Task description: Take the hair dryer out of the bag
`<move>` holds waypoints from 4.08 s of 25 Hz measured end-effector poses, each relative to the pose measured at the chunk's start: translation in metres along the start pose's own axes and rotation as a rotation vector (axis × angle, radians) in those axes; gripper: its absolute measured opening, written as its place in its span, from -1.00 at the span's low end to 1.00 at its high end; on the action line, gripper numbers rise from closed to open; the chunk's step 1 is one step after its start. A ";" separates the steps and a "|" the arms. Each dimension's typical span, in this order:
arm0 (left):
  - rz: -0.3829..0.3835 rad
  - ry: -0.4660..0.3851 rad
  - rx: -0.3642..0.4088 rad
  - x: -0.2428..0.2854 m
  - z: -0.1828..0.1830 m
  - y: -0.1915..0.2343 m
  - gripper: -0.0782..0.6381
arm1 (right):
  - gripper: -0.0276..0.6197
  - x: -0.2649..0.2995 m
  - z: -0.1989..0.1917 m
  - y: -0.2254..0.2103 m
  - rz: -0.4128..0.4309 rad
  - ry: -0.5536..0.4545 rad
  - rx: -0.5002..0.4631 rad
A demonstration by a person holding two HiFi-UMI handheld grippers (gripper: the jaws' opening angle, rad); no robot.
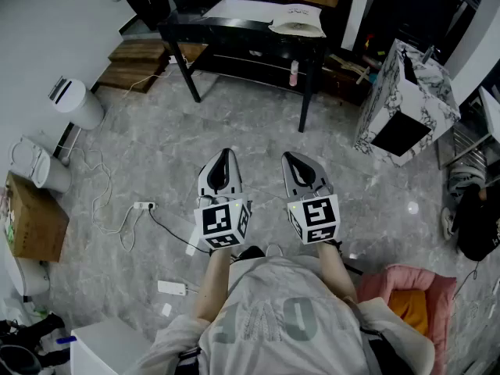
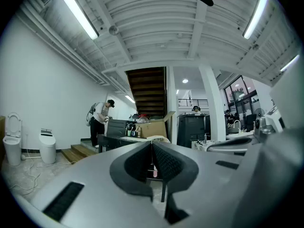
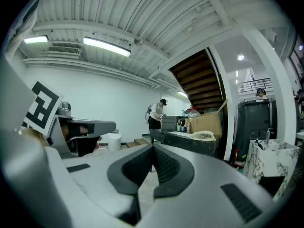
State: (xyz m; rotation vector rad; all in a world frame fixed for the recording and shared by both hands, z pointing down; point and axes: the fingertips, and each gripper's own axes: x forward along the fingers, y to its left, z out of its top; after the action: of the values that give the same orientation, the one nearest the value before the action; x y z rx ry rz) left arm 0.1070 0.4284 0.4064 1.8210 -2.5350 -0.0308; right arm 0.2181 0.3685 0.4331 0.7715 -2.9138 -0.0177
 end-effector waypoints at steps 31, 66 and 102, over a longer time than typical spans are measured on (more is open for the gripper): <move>-0.085 -0.039 -0.083 0.229 0.001 0.072 -0.70 | -0.82 0.202 0.034 -0.093 -0.006 -0.088 0.026; 0.011 -0.061 -0.081 0.584 0.048 0.199 -0.69 | -0.82 0.562 0.094 -0.265 -0.039 -0.068 0.142; -0.547 0.079 -0.114 0.658 0.010 -0.015 0.12 | 0.07 0.421 0.044 -0.432 -0.534 0.023 0.091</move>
State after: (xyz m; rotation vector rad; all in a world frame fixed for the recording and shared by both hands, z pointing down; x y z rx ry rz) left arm -0.0895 -0.1997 0.3997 2.3428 -1.8682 -0.1055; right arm 0.0623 -0.2162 0.4214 1.5240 -2.6097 0.0723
